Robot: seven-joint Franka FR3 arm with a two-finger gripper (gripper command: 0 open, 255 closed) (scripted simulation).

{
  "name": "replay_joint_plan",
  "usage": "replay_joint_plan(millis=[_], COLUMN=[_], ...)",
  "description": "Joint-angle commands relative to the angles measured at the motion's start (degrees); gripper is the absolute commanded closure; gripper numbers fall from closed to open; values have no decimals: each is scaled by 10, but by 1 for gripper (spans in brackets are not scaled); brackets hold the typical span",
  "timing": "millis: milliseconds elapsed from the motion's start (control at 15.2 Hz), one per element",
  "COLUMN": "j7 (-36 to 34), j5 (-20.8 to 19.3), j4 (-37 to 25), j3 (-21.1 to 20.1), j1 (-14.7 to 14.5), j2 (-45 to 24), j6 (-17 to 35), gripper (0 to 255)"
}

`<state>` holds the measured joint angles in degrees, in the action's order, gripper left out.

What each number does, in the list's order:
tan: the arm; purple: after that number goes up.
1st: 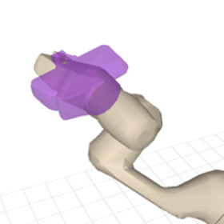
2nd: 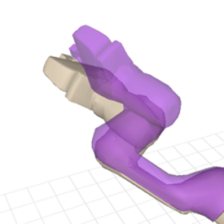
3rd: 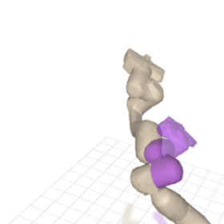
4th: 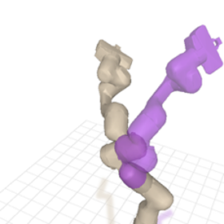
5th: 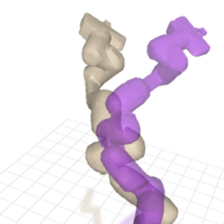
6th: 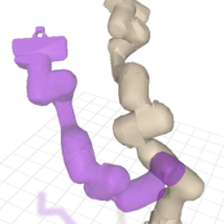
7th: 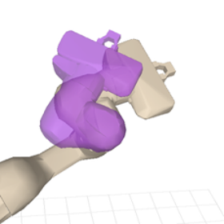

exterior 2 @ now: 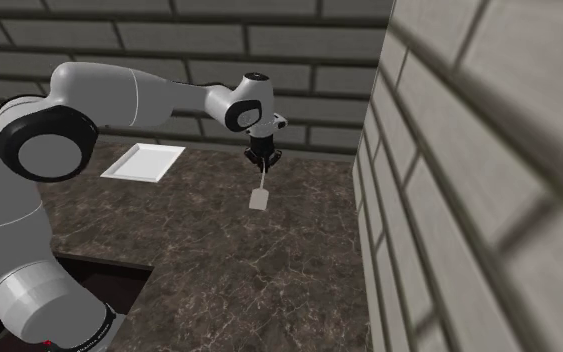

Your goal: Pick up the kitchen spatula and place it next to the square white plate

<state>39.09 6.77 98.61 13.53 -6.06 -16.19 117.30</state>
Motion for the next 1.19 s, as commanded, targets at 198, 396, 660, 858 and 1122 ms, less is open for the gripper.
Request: replay_joint_plan(millis=[198,396,660,858,1122], j7=[-48,-82,-129,-166,-215], j5=[-27,-42,-59,-67,-69], j4=[129,197,279,333,397], j3=[-10,-21,-42,-61,-91], j1=[-34,-51,-69,-81,-98], j2=[96,151,220,269,332], j6=[38,54,69,74,77], gripper=[255,255,255,255,255])
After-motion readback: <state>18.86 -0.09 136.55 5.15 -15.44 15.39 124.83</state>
